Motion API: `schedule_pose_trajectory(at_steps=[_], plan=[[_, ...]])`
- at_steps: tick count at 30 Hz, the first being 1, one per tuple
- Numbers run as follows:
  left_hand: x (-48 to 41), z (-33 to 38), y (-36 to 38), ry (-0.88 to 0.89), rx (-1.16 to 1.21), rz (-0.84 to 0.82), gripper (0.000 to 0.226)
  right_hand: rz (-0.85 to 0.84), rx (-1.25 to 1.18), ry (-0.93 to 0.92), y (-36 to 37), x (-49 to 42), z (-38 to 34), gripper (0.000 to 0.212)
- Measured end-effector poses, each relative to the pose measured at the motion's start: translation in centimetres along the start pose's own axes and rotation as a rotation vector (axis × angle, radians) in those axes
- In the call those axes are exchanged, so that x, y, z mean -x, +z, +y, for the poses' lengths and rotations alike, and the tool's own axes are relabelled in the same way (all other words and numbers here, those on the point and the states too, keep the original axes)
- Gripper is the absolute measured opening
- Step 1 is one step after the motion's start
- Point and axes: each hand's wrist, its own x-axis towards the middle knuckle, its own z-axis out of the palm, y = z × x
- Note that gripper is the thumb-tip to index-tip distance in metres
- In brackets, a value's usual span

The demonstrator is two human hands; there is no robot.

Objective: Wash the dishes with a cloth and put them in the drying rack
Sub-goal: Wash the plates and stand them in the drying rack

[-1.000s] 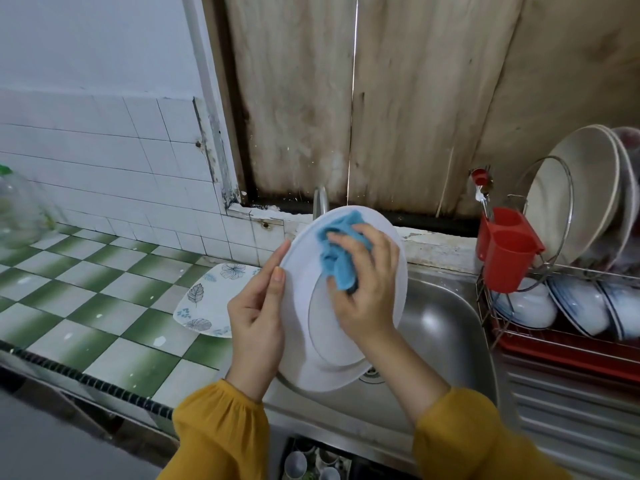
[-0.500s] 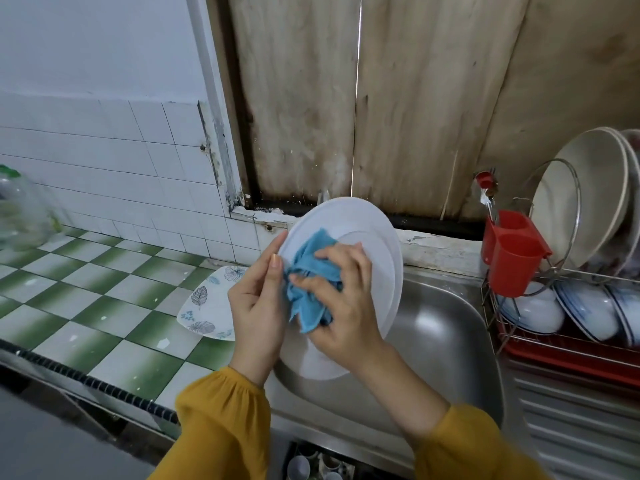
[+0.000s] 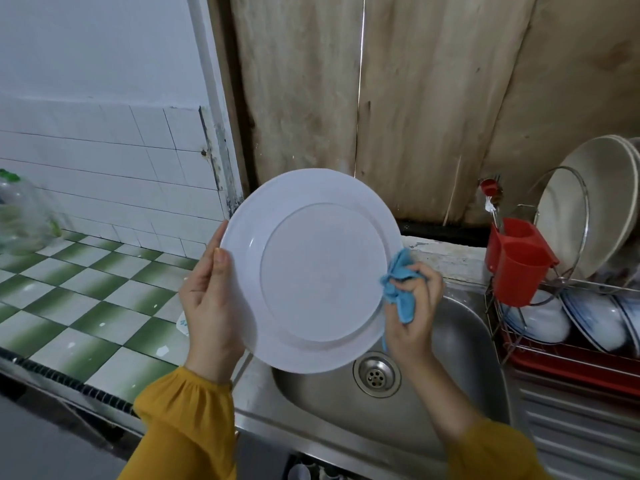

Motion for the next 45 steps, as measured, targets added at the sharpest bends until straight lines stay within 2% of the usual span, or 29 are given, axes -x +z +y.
schedule_pose_trajectory(at_steps=[5,10,13,17,21,23,28,30,33,35,38,42,43,45], plan=[[1.0,0.0,0.9,0.014,0.087,0.014,0.030,0.018,0.019,0.056,0.0,-1.6,0.2,0.008],[0.7,-1.0,1.0,-0.053,0.126,0.121,0.035,-0.156,0.036,0.038,-0.5,2.9,0.8,0.016],[1.0,-0.6,0.9,-0.079,0.120,0.052,0.034,-0.140,0.041,0.033,-1.3,1.6,2.0,0.016],[1.2,0.3,1.1,-0.049,0.004,-0.135,0.029,-0.079,0.093,0.044,-1.4,-3.8,1.6,0.014],[1.6,0.5,2.6,0.016,-0.124,-0.269,0.030,-0.088,0.121,-0.104,-0.8,-7.4,-0.8,0.017],[2.2,0.2,3.8,0.013,-0.181,-0.333,0.029,-0.158,0.118,-0.230,0.0,-7.8,-2.8,0.020],[2.6,-0.2,4.9,0.016,-0.112,-0.293,0.029,-0.373,0.212,-0.451,1.3,-5.4,-5.3,0.035],[2.4,0.2,4.7,0.036,-0.082,-0.244,0.027,-0.288,0.249,-0.358,0.8,-5.2,-4.0,0.039],[2.5,0.9,4.7,0.072,-0.092,-0.237,0.032,-0.040,0.173,0.114,0.1,-6.7,-2.5,0.045],[2.9,1.0,4.9,0.092,-0.118,-0.262,0.033,-0.009,0.174,0.228,0.5,-7.3,-3.0,0.052],[3.4,0.6,5.8,0.096,-0.130,-0.280,0.032,-0.105,0.223,0.057,1.7,-5.7,-5.8,0.056],[3.2,-0.1,5.6,0.027,-0.085,-0.184,0.029,-0.455,0.316,-0.400,1.5,-0.7,-6.7,0.054],[3.0,-0.1,5.3,0.016,-0.071,-0.155,0.029,-0.485,0.322,-0.462,1.0,-0.4,-5.8,0.050],[3.0,0.1,4.8,0.032,-0.059,-0.130,0.029,-0.439,0.286,-0.429,0.2,-1.2,-3.7,0.048]])
